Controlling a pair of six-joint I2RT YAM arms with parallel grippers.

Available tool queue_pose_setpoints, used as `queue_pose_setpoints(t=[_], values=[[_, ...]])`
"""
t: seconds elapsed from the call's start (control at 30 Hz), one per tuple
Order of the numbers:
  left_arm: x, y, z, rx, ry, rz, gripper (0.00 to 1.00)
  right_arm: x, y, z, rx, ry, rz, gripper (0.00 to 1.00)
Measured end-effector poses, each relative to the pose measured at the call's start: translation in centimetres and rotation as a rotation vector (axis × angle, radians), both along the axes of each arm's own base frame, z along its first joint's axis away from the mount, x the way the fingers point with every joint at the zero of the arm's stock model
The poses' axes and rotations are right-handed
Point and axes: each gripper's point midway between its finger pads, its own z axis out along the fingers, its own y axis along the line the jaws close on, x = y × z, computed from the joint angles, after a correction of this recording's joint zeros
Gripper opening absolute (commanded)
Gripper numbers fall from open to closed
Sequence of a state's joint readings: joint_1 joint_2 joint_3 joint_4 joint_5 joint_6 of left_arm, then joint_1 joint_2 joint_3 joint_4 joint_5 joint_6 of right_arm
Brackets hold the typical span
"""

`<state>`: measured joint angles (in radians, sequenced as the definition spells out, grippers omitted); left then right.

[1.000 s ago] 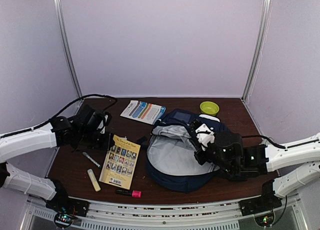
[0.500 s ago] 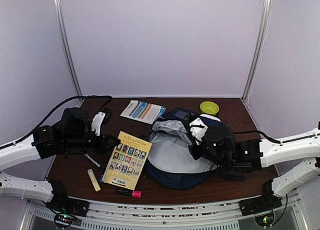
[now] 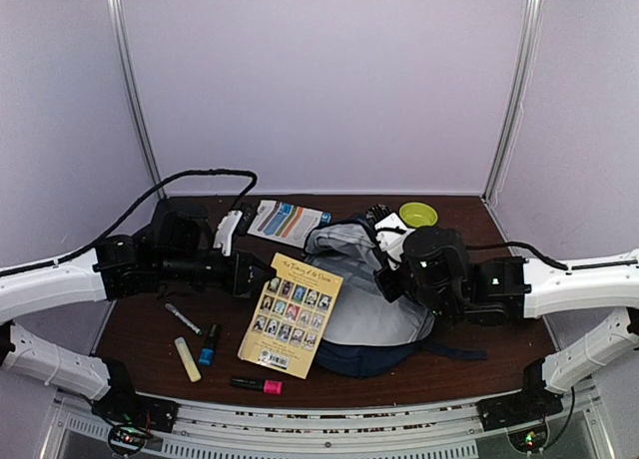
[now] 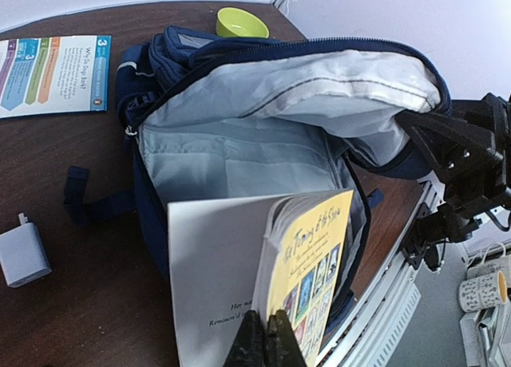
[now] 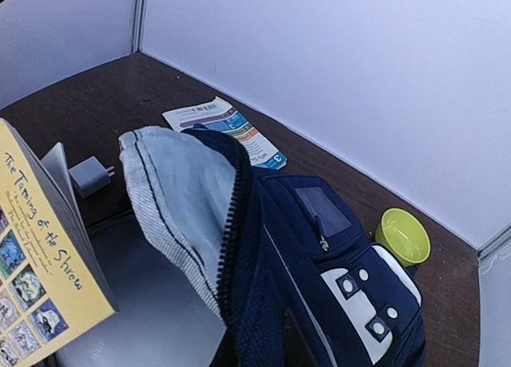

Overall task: Pack the student bag
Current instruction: Place the book in the largest pocket of the bag.

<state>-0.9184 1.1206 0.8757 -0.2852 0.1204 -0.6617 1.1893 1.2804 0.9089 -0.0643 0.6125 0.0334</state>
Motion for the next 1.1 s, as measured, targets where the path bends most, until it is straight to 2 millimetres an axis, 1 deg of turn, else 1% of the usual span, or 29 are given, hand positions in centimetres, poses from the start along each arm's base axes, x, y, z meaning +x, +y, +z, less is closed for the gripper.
queue_pose_setpoints(t=[0.13,0.3,0.47,0.57,0.6,0.63,0.7,0.73,0.83,0.87,0.9,1.0,1.1], values=[[0.9,-1.6,0.0,-0.024,0.036,0.007,0.0,-0.1,-0.3,1.0,0.008,-0.001,0.001,0.0],[2.6,-4.0,-1.3,0.003,0.085,0.025,0.0,-0.5,-1.3,2.0,0.022,-0.001,0.004,0.0],[4.6,-7.0,-2.7,0.041,0.115,0.026,0.0,-0.9,-2.1,2.6,0.037,0.006,0.0,0.0],[5.4,-7.8,-3.2,0.081,0.112,0.035,0.0,-1.0,-2.3,2.7,0.04,0.009,0.0,0.0],[5.6,-7.8,-3.3,0.095,0.107,0.039,0.06,-1.1,-2.4,2.8,0.041,0.009,0.0,0.0],[5.7,-7.8,-3.3,0.11,0.101,0.041,0.18,-1.1,-2.4,2.8,0.045,0.01,0.0,0.0],[5.9,-7.6,-3.4,0.135,0.078,0.041,0.46,-1.1,-2.4,2.9,0.049,0.011,0.0,0.0],[6.0,-7.4,-3.4,0.146,0.067,0.043,0.58,-1.1,-2.4,2.9,0.051,0.012,0.0,0.0],[6.2,-6.8,-3.4,0.186,0.033,0.047,0.89,-1.1,-2.4,2.8,0.057,0.015,-0.001,0.0],[6.2,-6.4,-3.3,0.204,0.014,0.047,0.96,-1.1,-2.4,2.8,0.057,0.016,0.0,0.0],[6.2,-6.1,-3.1,0.214,-0.004,0.04,0.98,-1.2,-2.3,2.8,0.057,0.017,0.002,0.0],[5.4,-4.4,-1.8,0.232,-0.067,0.029,0.98,-1.2,-2.3,2.8,0.058,0.017,0.004,0.0],[4.3,-2.3,-0.5,0.248,-0.133,0.014,0.95,-1.2,-2.3,2.8,0.056,0.017,0.004,0.0]])
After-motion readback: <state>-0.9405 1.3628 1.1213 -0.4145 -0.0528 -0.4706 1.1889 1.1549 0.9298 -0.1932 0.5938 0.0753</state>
